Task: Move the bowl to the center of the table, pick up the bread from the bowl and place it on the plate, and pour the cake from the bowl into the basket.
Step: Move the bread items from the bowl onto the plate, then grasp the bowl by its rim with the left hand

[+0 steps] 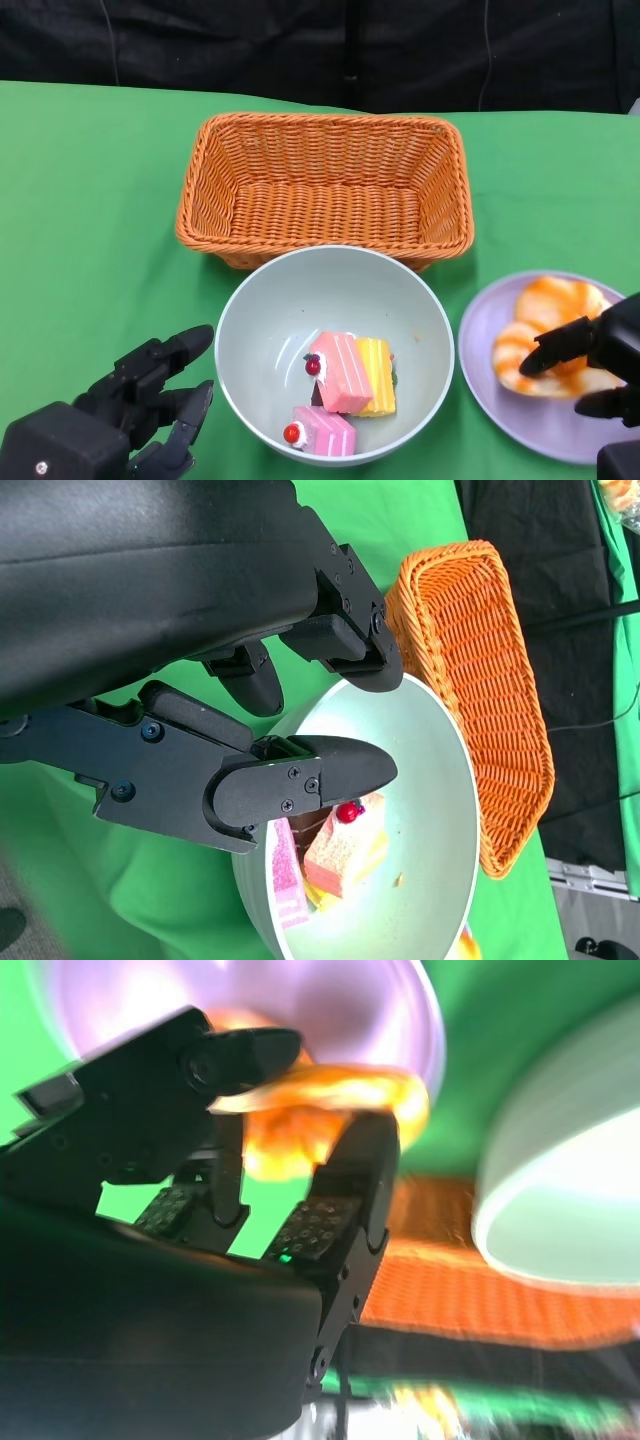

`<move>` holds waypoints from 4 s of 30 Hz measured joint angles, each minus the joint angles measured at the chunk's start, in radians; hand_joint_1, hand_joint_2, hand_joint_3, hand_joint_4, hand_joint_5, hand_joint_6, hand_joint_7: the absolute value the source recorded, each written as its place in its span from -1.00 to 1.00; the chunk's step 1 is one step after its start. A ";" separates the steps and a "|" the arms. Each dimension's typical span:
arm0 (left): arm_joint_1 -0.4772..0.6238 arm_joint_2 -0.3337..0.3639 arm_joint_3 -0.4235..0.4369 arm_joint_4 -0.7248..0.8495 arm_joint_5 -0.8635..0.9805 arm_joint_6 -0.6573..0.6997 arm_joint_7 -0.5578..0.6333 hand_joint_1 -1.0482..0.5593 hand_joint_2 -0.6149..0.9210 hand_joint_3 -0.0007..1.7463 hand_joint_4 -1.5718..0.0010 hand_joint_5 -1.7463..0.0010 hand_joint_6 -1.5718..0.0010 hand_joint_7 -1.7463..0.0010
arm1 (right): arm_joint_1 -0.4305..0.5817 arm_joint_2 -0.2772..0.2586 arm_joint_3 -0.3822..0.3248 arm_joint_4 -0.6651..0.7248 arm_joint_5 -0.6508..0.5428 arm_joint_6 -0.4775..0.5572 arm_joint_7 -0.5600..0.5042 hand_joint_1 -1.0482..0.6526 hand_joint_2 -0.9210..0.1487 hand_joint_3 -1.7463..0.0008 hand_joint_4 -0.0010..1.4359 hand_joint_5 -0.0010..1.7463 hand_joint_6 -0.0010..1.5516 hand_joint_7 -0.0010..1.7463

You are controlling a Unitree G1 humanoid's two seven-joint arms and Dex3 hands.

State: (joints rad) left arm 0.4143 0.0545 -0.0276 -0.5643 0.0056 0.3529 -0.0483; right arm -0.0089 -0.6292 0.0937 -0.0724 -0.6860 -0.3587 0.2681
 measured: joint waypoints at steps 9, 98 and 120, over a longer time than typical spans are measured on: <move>-0.002 0.005 -0.006 0.000 0.004 0.006 0.000 -0.38 1.00 -0.37 0.65 -0.09 0.35 0.71 | 0.027 -0.052 -0.008 -0.212 0.088 0.157 0.250 -0.61 -1.00 0.88 -0.63 -1.00 -0.64 -1.00; -0.566 0.609 -0.234 0.672 1.179 -1.151 0.625 -0.31 0.90 -1.00 0.77 -0.14 0.34 0.68 | 0.242 0.502 -0.086 -0.331 0.528 0.020 -0.178 0.08 -0.78 0.41 -0.69 0.62 -0.89 0.44; -0.788 0.594 -0.542 0.957 1.294 -1.076 0.802 -0.31 0.91 -1.00 0.54 -0.15 0.39 0.25 | 0.246 0.502 -0.086 -0.331 0.530 0.037 -0.176 0.06 -0.74 0.37 -0.67 0.62 -0.88 0.45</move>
State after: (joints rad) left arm -0.3741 0.6483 -0.5698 0.3932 1.2995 -0.7231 0.7539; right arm 0.2368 -0.1267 0.0074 -0.4034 -0.1557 -0.3218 0.0919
